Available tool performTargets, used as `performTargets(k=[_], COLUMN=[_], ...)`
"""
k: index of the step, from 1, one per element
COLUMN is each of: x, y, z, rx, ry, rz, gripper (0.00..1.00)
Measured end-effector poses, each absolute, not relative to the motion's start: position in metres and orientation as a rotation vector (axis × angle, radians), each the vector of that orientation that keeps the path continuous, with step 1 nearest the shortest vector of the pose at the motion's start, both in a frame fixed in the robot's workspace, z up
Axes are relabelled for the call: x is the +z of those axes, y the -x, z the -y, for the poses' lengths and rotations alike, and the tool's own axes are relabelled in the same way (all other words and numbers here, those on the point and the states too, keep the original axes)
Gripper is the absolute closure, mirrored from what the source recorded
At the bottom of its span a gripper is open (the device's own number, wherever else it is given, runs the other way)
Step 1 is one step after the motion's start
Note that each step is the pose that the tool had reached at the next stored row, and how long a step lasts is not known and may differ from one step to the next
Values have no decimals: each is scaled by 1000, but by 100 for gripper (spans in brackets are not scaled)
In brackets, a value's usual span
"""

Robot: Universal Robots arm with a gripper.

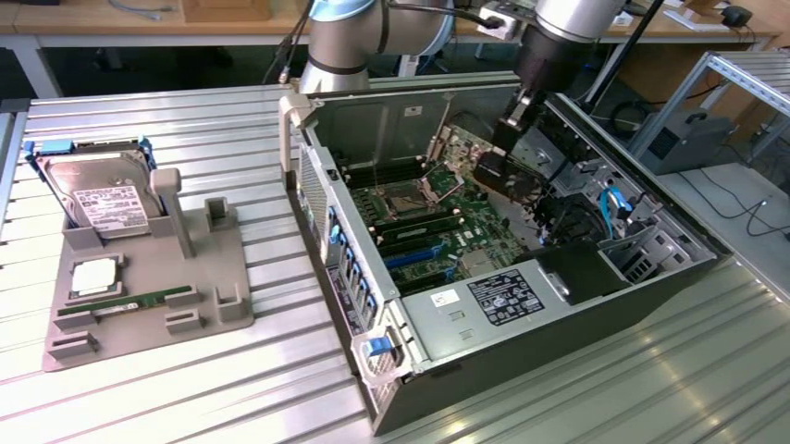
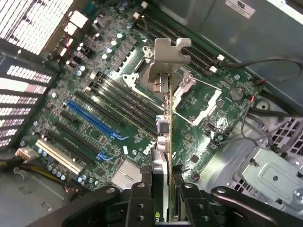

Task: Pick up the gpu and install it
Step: 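Insert the gpu into the slot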

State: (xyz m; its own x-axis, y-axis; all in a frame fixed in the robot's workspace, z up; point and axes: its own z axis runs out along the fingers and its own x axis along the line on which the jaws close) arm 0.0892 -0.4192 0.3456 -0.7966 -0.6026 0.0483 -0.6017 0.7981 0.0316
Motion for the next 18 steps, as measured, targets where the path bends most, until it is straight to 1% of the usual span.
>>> performTargets(k=[8, 18], x=[344, 342], y=[-89, -89], z=[419, 419], rx=[-9, 4], ry=[-1419, -1806], rz=[2738, 2500], gripper=[73, 73])
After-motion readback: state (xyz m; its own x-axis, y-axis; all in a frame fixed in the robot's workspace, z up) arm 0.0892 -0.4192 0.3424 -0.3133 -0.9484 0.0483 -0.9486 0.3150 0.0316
